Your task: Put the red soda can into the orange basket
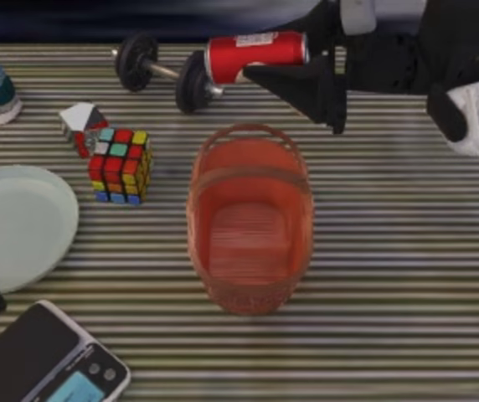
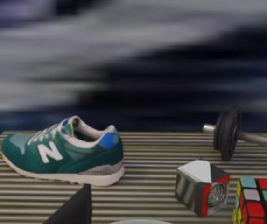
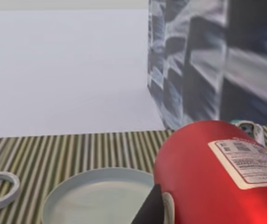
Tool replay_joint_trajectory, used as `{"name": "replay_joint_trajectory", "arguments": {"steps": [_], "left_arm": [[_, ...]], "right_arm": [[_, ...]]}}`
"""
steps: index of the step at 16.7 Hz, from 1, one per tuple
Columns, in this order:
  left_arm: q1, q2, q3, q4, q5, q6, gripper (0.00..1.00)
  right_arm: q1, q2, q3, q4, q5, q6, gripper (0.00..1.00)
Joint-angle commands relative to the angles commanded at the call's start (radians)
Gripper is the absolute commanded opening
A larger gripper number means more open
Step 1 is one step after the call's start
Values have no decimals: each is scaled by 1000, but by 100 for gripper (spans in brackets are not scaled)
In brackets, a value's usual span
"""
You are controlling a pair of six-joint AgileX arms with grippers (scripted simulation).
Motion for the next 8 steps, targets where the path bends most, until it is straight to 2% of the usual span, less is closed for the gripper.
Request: {"name": "replay_joint_trajectory", "arguments": {"steps": [4, 8], "left_arm": [[0, 0, 0, 0, 0, 0, 100], [0, 0, 0, 0, 0, 0, 100]], "right_arm": [[-1, 43, -4, 39, -3, 0, 0], [1, 178, -34, 215, 1, -3, 0]]}}
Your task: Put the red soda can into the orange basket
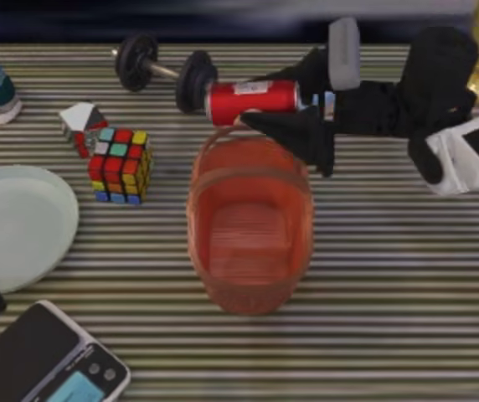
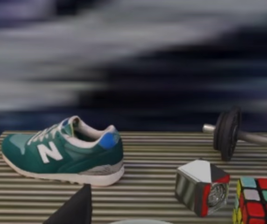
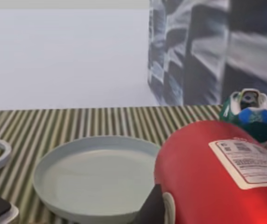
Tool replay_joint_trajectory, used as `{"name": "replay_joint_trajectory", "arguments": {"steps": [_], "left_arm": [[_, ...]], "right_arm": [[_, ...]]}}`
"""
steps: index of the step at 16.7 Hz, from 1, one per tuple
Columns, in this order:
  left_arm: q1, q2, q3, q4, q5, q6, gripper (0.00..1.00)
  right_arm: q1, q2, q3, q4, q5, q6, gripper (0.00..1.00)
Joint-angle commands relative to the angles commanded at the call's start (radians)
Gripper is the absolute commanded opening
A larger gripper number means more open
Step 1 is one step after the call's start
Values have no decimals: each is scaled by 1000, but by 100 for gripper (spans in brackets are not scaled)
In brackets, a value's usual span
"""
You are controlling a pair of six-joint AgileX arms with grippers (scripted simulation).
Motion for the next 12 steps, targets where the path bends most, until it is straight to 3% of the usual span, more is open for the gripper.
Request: {"name": "replay_joint_trajectory", "arguments": {"steps": [7, 12], "left_arm": [[0, 0, 0, 0, 0, 0, 100], [0, 0, 0, 0, 0, 0, 100]], "right_arm": [[3, 82, -24, 95, 3, -2, 0], [3, 82, -24, 95, 3, -2, 38]]}}
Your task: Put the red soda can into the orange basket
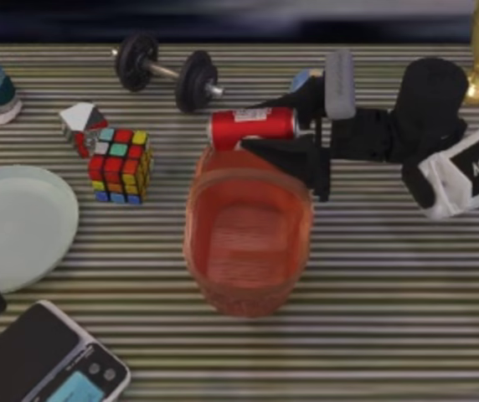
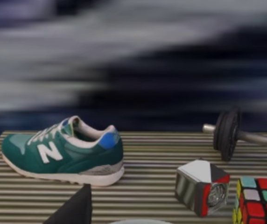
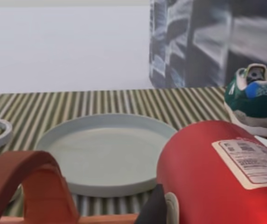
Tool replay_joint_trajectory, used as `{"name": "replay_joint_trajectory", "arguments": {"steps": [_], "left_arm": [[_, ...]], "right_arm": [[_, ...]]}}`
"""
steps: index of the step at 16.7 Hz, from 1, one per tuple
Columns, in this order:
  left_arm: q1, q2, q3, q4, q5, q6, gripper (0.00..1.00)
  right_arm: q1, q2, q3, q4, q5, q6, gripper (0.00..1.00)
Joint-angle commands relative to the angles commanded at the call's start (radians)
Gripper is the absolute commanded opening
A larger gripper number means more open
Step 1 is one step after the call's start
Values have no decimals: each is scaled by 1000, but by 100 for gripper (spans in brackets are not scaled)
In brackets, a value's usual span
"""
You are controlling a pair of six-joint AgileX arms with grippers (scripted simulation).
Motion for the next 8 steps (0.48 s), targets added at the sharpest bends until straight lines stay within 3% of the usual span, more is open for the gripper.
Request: {"name": "replay_joint_trajectory", "arguments": {"steps": [8], "left_arm": [[0, 0, 0, 0, 0, 0, 100]], "right_arm": [[0, 0, 0, 0, 0, 0, 98]]}}
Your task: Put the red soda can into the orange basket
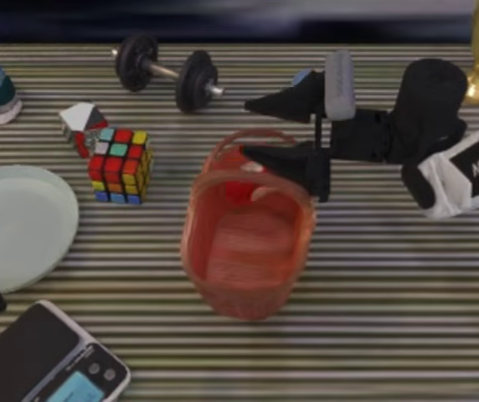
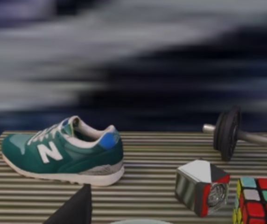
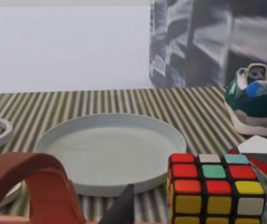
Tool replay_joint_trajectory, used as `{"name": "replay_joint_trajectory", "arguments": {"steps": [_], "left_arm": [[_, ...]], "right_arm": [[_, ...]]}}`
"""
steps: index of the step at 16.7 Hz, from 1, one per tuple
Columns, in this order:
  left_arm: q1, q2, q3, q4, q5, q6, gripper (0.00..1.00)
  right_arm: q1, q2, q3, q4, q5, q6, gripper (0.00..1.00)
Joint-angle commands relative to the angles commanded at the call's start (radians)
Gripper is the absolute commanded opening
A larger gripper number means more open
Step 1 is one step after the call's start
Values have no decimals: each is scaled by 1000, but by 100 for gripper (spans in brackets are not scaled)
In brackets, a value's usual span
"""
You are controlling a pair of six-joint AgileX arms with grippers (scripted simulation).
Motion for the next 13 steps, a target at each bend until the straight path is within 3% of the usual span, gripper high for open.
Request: {"name": "replay_joint_trajectory", "arguments": {"steps": [10, 13], "left_arm": [[0, 0, 0, 0, 0, 0, 100], [-24, 57, 31, -57, 13, 23, 100]], "right_arm": [[-4, -1, 1, 0, 0, 0, 100], [-8, -52, -35, -25, 21, -5, 100]]}}
